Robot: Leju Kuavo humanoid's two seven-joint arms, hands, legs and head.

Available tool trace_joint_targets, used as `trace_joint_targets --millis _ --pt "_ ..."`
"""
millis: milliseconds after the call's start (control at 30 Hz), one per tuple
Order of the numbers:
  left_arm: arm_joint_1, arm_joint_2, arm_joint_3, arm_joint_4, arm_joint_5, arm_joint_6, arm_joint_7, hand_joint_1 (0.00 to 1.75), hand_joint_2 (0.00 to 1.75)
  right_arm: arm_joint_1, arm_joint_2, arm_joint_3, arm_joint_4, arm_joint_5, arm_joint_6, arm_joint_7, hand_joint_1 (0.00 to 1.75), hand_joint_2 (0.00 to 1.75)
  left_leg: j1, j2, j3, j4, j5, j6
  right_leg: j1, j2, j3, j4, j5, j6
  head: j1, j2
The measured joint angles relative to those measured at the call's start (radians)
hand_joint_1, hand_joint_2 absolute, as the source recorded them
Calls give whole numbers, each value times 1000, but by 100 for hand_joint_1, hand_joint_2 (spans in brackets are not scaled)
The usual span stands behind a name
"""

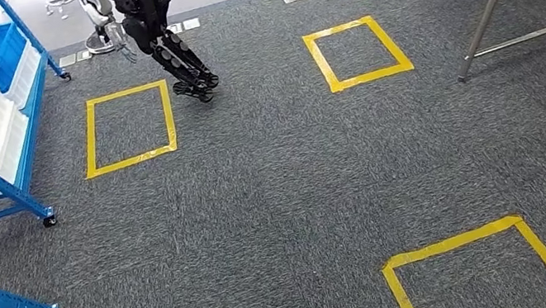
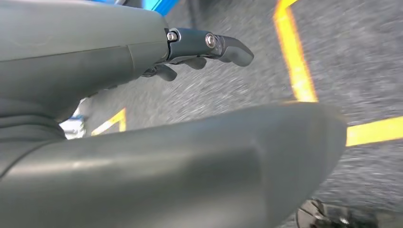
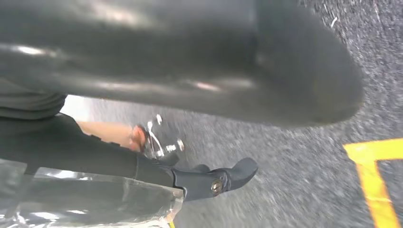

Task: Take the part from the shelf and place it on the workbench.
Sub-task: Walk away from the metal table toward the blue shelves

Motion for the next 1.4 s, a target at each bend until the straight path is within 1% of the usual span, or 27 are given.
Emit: trace_joint_targets --millis 33,67,100,167,233,300,367,433,500,533,567,633,667,733,800,867,933,1000,1033,1067,1100,1167,1200,1233,1300,1333,1400 --pt "2 0 4 0 2 0 6 0 0 -1 0 4 0 4 0 -1 0 0 -1 2 3 -1 10 4 4 -11 -2 0 -1 -2 0 0" --pt "4 0 6 0 3 0 10 0 0 -1 -1 8 0 7 0 -2 0 0 -3 6 27 -42 35 10 7 -21 -2 0 -3 -4 0 0" --pt "5 0 8 0 6 0 12 0 0 -2 -1 11 0 9 0 -2 0 0 -7 18 67 -111 67 19 10 -32 -1 0 -5 -6 0 0" --pt "3 0 9 0 9 0 12 0 0 -4 0 17 0 15 0 1 0 0 -20 50 136 -235 104 34 16 -50 3 0 -8 -7 1 0" --pt "1 0 10 0 12 1 8 0 0 -7 0 23 0 21 0 9 0 0 -29 60 151 -274 109 39 20 -65 7 0 -10 -3 1 0" --pt "4 0 13 0 14 0 0 0 0 -12 0 29 0 24 0 19 0 0 -27 42 152 -286 119 45 23 -76 10 1 -12 3 0 0" --pt "4 0 16 0 13 0 -7 0 0 -12 -1 32 0 25 1 26 0 0 -19 25 159 -303 132 53 22 -41 -8 45 -38 6 3 0" --pt "2 -1 17 0 10 0 -11 0 0 -9 -3 33 0 26 4 30 0 0 -14 5 159 -311 139 57 11 13 -66 164 -91 6 7 0" --pt "1 -2 18 0 8 -1 -14 0 0 -5 -4 34 0 26 11 34 0 0 -13 -17 156 -310 141 57 -1 32 -123 278 -126 15 8 0" --pt "2 -2 18 0 7 -1 -14 0 0 -3 -4 34 0 26 13 37 0 0 -12 -29 156 -310 141 55 -7 34 -131 288 -121 26 8 0" --pt "2 -4 18 0 3 -2 -15 0 0 -2 -5 34 0 27 16 40 0 0 -10 -42 157 -309 142 52 -14 36 -117 254 -99 41 8 0" --pt "2 -6 18 0 -5 -7 -18 0 0 -1 -4 35 1 28 19 48 0 0 -7 -66 158 -306 140 39 -33 61 -57 114 -36 71 10 0" --pt "1 -6 18 0 -10 -10 -20 0 0 -1 -2 35 2 28 22 53 0 0 -7 -76 157 -303 138 31 -39 76 -33 54 -12 77 11 0" --pt "0 -6 18 0 -17 -14 -22 0 0 -1 2 35 3 29 27 61 0 0 -8 -91 152 -301 138 16 -39 92 -15 9 3 69 11 0" --pt "1 -7 18 0 -22 -17 -22 0 0 -1 2 35 3 27 31 68 0 0 -2 -99 146 -301 141 7 -34 75 -11 8 8 51 7 0" --pt "2 -9 18 0 -25 -18 -22 0 0 0 3 34 3 23 33 70 0 0 3 -65 129 -265 117 1 -32 57 -11 7 11 35 3 0" --pt "-1 -11 15 0 -32 -19 -23 0 0 3 4 33 3 16 32 73 0 0 2 -16 75 -149 52 -1 -25 35 -12 6 10 21 -3 0" --pt "-3 -12 11 0 -41 -21 -26 0 0 6 4 30 3 9 29 77 0 0 2 -1 14 -20 -3 -1 -15 9 -15 6 8 13 -5 0" --pt "-3 -13 9 0 -43 -22 -28 0 0 6 3 28 3 6 27 78 0 0 2 1 3 3 -4 1 -11 -3 -16 6 7 12 -5 0" --pt "-2 -13 7 0 -46 -23 -30 0 0 6 4 26 3 3 26 79 0 0 1 3 13 -13 12 5 -8 -14 -17 6 7 11 -5 0" --pt "-2 -13 5 0 -49 -23 -31 0 0 6 4 25 3 1 24 79 0 0 -1 10 45 -69 43 11 -5 -24 -16 6 5 9 -5 0" --pt "-4 -13 2 0 -57 -24 -36 0 0 5 7 21 3 -4 19 79 0 0 -11 49 123 -209 93 25 0 -42 -10 6 3 9 -4 0" --pt "-6 -13 0 0 -61 -25 -38 0 0 4 8 19 3 -7 16 79 0 0 -17 65 149 -258 106 31 2 -50 -6 6 1 10 -4 0" --pt "-8 -13 -2 0 -63 -26 -39 0 0 4 10 15 3 -10 15 79 0 0 -23 75 159 -277 107 34 3 -57 -5 6 0 12 -4 0" --pt "-10 -13 -5 0 -66 -27 -40 0 0 2 13 10 3 -14 14 80 0 0 -27 58 160 -287 112 40 5 -74 -1 3 -1 19 -5 0" --pt "-10 -13 -7 0 -66 -27 -41 0 0 1 14 8 3 -15 14 80 0 0 -24 48 164 -296 118 43 4 -70 -1 7 -5 22 -5 0" --pt "-11 -14 -12 0 -70 -27 -41 0 0 1 15 4 3 -16 13 82 0 0 -16 27 172 -312 131 51 4 -27 -22 59 -36 23 -3 0"
